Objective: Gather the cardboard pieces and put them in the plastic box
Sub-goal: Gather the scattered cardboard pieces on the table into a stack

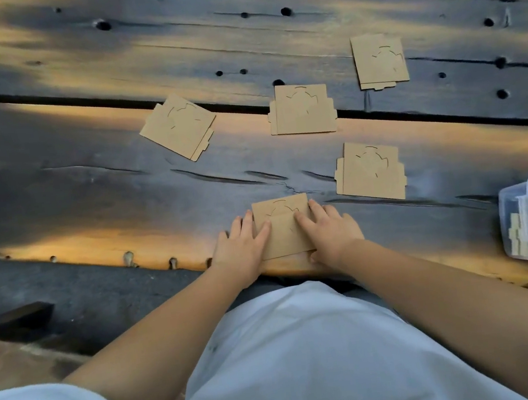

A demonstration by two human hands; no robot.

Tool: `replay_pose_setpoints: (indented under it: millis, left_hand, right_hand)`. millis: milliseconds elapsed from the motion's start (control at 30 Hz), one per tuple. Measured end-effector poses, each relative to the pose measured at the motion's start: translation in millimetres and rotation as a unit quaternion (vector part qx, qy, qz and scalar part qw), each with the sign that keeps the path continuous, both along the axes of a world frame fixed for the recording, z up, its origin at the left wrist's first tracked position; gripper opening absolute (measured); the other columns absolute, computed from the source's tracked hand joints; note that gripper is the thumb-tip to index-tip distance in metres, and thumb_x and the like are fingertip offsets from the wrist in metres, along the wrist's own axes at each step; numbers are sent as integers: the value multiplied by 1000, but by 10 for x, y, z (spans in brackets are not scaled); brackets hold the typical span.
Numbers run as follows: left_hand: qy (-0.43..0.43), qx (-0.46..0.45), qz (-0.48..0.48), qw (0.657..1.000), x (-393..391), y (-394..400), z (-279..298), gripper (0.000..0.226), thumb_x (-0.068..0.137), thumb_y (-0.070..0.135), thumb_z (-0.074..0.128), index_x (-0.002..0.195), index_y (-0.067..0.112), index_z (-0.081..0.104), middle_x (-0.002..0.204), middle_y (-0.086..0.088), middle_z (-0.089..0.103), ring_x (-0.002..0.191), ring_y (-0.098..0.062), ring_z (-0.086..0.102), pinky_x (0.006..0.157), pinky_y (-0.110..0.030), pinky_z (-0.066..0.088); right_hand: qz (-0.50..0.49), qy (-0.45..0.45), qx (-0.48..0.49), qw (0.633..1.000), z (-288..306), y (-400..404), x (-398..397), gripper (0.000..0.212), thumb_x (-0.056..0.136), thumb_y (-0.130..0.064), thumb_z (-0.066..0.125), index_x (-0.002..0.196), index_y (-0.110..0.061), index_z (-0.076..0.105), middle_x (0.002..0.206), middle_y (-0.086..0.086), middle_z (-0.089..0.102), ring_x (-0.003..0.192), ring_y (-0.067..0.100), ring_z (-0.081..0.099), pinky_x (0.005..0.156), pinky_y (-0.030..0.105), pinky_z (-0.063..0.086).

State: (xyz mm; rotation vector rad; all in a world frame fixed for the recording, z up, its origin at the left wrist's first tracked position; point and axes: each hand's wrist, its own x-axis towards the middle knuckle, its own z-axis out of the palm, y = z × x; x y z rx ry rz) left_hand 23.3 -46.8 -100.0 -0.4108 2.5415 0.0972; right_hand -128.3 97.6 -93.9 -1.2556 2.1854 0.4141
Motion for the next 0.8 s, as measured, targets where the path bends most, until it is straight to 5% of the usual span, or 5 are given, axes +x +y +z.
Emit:
replay_pose_setpoints:
  millis: [167, 367, 567, 800]
  left_hand:
    - [27, -2, -10, 1000, -40, -11, 59, 78, 81, 43, 63, 143, 29, 19, 135, -13, 35, 113, -30, 40, 83, -40, 41]
    - [31, 16, 9, 999, -106, -3, 154, 75, 79, 41, 63, 140, 26, 22, 129, -10, 38, 106, -29, 45, 78, -39, 39]
    - [37, 29, 17, 999, -95, 34, 202, 72, 78, 40, 60, 138, 25, 24, 131, -10, 37, 106, -28, 47, 77, -40, 41]
    - [39, 49, -3, 998, -5, -24, 210, 71, 73, 42, 60, 134, 22, 29, 129, -8, 39, 103, -27, 51, 72, -37, 41]
  right_hand:
    - [35, 31, -35, 998, 37, 30, -30, 81, 78, -36, 71, 142, -26, 23, 137, 11, 38, 120, 31, 40, 86, 42, 41]
    - [55, 27, -64, 996, 90, 131, -62, 53, 84, -23, 59, 132, -23, 35, 122, 7, 48, 107, 28, 46, 80, 40, 40]
    - [59, 4, -69, 996, 29, 206, -126, 86, 76, -37, 70, 144, -30, 18, 146, 12, 29, 125, 31, 35, 93, 43, 39]
    - [47, -33, -97, 994, -36, 213, -157, 90, 73, -30, 73, 145, -30, 19, 131, 11, 38, 119, 30, 36, 94, 40, 37]
